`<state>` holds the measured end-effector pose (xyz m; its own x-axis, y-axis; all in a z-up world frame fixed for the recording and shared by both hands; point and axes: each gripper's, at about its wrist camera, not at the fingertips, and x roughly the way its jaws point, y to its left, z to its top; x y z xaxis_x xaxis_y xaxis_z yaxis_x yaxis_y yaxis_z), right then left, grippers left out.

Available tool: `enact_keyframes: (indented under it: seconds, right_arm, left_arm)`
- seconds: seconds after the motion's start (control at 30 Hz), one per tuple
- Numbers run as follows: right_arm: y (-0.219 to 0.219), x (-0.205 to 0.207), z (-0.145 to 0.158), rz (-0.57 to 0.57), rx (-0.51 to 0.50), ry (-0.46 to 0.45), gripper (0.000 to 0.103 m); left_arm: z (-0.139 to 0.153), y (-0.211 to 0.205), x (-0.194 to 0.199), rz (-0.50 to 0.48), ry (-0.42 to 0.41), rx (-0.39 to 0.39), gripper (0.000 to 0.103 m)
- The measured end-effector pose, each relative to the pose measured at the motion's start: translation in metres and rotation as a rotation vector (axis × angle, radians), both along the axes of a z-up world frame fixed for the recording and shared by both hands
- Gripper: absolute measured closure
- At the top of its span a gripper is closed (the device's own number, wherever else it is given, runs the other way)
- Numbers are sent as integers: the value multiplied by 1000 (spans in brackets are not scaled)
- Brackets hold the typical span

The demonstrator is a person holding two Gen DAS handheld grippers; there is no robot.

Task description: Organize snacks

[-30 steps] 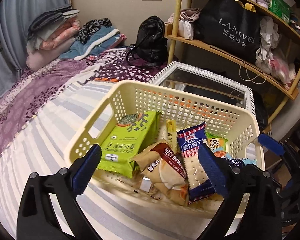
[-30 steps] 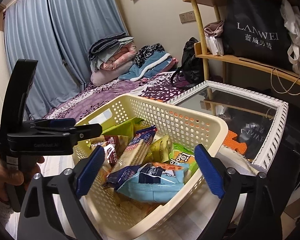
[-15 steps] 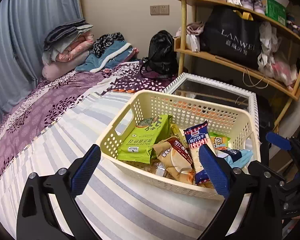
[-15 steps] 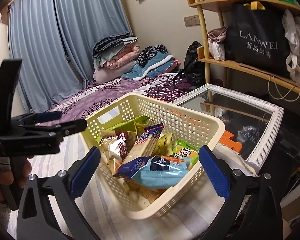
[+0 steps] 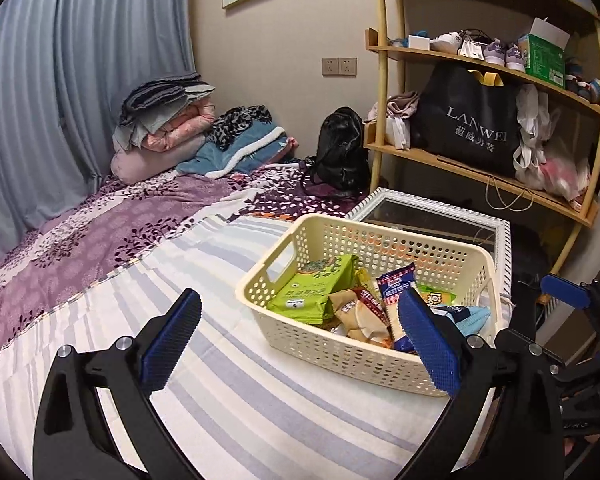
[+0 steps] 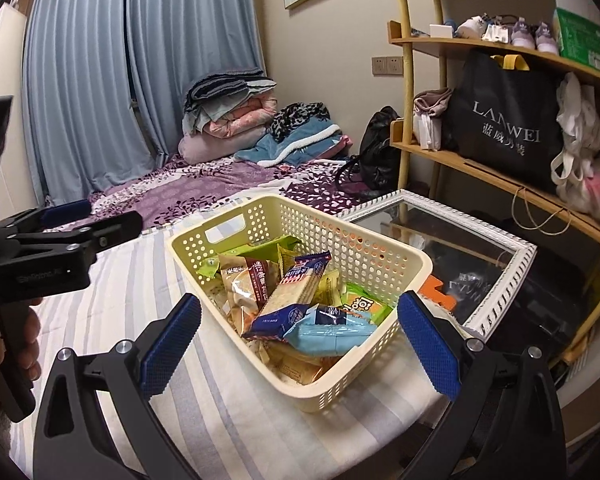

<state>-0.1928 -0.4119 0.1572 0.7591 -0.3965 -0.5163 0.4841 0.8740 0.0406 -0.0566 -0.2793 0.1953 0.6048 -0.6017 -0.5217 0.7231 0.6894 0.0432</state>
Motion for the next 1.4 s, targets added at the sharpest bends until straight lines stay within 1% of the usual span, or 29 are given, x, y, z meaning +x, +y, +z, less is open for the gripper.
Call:
enact_keyframes:
  seconds: [0.1,0.17,0.23,0.4,0.47,0.6,0.63,0.67,1.0,1.03,1.17,1.23,1.4]
  right_arm:
    - [8,1,0,-25,-29,28,5]
    - [14,1,0,-34,-51,39,5]
    - [18,-1,1,-47,-78,46,5]
    - [20,-6,6,-68,-110,35,5]
    - [20,-7,8,-74,-113,31,5]
    - [19,-8,8,-93,-118,37,5]
    - [19,-8,8,-93,-117,38,5]
    - [20,-8,8,-92,-116,40,5]
    - [22,-11,5,-81,-129,46,5]
    - [22,-11,5,-81,-129,46,5]
    - [20,-13,2,-73,-116,50,5]
    - [18,-13,0,-73,-112,52,5]
    - [12,-12,-7,-68,-92,64,5]
  left_arm:
    - [3,8,-4,32,-30,-9,3]
    - [5,12,-10,50,-74,-12,3]
    - [7,14,-14,57,-97,-7,3]
    - [5,14,-21,76,-104,7,3]
    - [5,13,-28,102,-153,29,3]
    - [3,7,-44,176,-289,116,3]
    - [2,6,-47,182,-302,124,3]
    - [3,7,-49,184,-301,125,3]
    - [0,9,-53,177,-193,130,3]
    - [-1,8,-53,176,-197,138,3]
    - [-8,-2,-59,187,-274,220,3]
    - [-11,-6,-61,185,-292,244,3]
    - [-17,-10,-56,163,-237,251,3]
